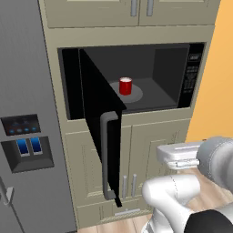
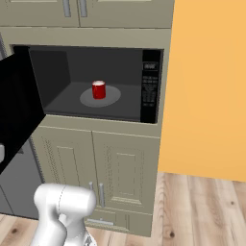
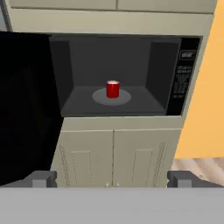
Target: Pick the mug from the counter and place it inside the microwave. Then close the microwave.
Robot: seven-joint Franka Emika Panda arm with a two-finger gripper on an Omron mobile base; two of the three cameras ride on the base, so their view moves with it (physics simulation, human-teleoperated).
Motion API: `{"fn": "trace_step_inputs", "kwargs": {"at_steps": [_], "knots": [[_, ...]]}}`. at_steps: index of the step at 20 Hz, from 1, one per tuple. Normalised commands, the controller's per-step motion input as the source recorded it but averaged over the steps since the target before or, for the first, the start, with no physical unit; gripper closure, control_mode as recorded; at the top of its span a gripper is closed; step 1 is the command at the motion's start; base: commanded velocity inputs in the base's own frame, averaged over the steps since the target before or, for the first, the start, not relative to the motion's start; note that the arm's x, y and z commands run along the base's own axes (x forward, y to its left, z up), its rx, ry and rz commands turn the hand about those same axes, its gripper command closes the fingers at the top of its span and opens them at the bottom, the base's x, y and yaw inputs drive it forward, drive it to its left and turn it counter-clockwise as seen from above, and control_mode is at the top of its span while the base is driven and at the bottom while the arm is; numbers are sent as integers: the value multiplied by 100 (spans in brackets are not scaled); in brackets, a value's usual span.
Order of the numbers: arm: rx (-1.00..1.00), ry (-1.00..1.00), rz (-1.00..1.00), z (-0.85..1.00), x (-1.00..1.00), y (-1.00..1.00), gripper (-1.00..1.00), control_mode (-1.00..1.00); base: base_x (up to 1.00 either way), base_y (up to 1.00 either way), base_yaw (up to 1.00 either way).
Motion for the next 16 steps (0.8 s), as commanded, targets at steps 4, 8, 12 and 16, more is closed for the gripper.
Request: {"fn": "trace_step_inputs", "kwargs": {"at_steps": [4,8,12,16], "knots": [[-1,-32,0,0,-61,17,-100,-100,0,0,0],[-3,-26,0,-2,-62,25,-100,-100,0,0,0],[-1,-16,-4,-4,-63,24,-100,-100,0,0,0],[-2,-6,-11,-4,-41,29,-100,-100,0,0,0]]}}
